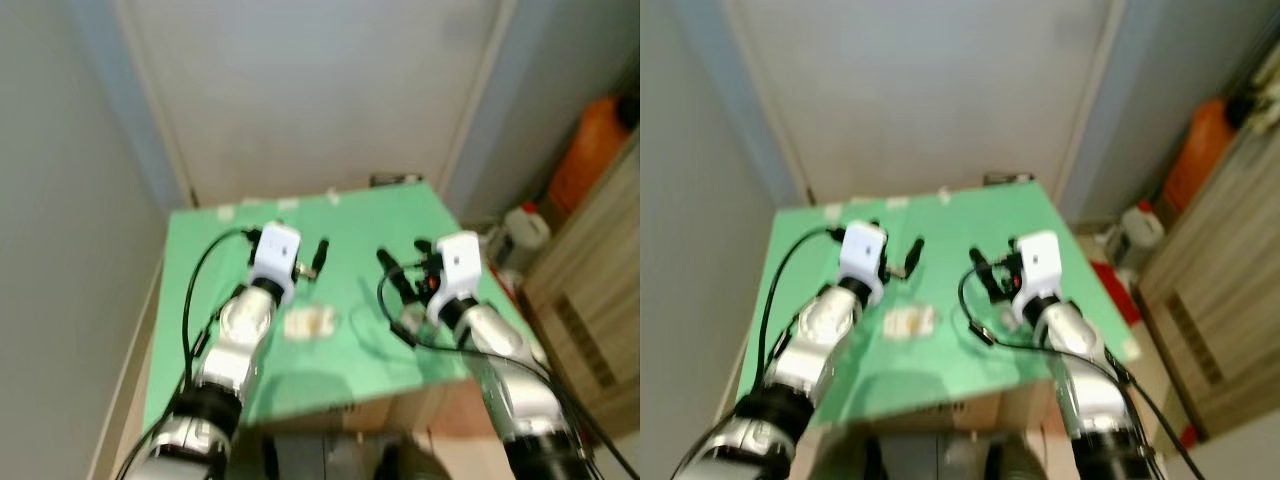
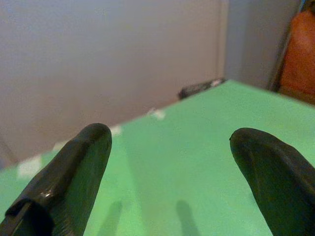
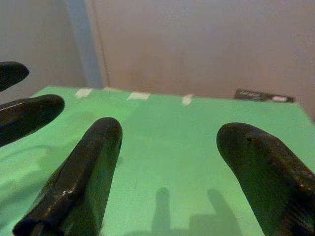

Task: Hang keys on a hook

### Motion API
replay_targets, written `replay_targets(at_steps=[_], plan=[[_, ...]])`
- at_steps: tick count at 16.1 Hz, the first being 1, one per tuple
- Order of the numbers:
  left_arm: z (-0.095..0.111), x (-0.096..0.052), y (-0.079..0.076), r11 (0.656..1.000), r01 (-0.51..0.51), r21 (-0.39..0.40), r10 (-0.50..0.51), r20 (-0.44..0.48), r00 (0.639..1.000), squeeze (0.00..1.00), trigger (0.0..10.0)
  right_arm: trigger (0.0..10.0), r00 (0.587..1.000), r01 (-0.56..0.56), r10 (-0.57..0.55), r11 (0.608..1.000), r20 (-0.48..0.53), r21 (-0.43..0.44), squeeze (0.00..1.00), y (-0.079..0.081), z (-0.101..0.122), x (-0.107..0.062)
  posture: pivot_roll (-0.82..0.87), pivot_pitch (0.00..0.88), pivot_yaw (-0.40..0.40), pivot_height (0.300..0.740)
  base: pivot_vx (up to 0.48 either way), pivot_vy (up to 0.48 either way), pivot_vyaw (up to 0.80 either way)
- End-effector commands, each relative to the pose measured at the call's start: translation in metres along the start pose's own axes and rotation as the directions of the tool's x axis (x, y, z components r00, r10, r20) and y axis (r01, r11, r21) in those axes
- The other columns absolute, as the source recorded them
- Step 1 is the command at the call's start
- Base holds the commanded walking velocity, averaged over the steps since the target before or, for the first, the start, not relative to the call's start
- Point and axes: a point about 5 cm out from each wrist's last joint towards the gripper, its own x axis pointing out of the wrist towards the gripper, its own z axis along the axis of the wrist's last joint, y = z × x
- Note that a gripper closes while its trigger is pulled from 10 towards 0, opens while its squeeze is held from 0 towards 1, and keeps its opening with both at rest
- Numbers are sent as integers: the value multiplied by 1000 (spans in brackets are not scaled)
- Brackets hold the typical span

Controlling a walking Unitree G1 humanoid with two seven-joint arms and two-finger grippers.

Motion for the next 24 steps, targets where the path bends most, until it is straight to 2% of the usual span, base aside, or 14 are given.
replay_targets(at_steps=[1, 4, 8, 11, 15, 17, 20, 24], plan=[[-4, -2, 3, 1000, -15, 1, 15, -30, 999, 0, 10000, 10000, 1000, 10, -10, 1000, -21, -10, 0, -3, -8, -3, -37, 0, 0, 616, 0, 0, 0], [1, 0, 4, 1000, -13, 28, 14, -16, 1000, 0, 10000, 10000, 999, 36, -36, 999, -17, 0, 0, -8, -13, -7, -46, 0, 9, 596, 0, 0, 0], [2, 5, 8, 1000, -10, -8, 9, -28, 1000, 0, 10000, 10000, 998, 58, -58, 998, -13, -1, 0, -12, -15, -10, -59, 0, 18, 596, 137, 95, 0], [3, 6, 10, 1000, 9, 29, -8, -29, 1000, 0, 10000, 10000, 998, 63, -63, 998, -13, -2, 0, -12, -17, -12, -61, 0, 23, 596, 340, 334, 0], [2, 10, 7, 995, 70, 69, -67, -55, 996, 0, 10000, 10000, 998, 58, -58, 998, -10, -1, 0, -10, -19, -12, -59, 0, 24, 596, 433, 0, 0], [2, 12, 9, 995, 68, 74, -63, -65, 996, 0, 10000, 10000, 998, 56, -56, 998, -11, 0, 0, -9, -20, -12, -60, 0, 25, 596, 454, 0, 0], [8, 19, 6, 987, 95, 130, -87, -69, 994, 0, 10000, 10000, 998, 55, -55, 998, -31, 3, 0, -5, -24, -12, -66, 0, 34, 596, 309, 0, 0], [12, 21, 1, 988, 112, 109, -107, -50, 993, 0, 10000, 10000, 997, 67, -66, 998, -27, 11, 0, -6, -25, -14, -75, 0, 44, 596, 0, 0, -737]])
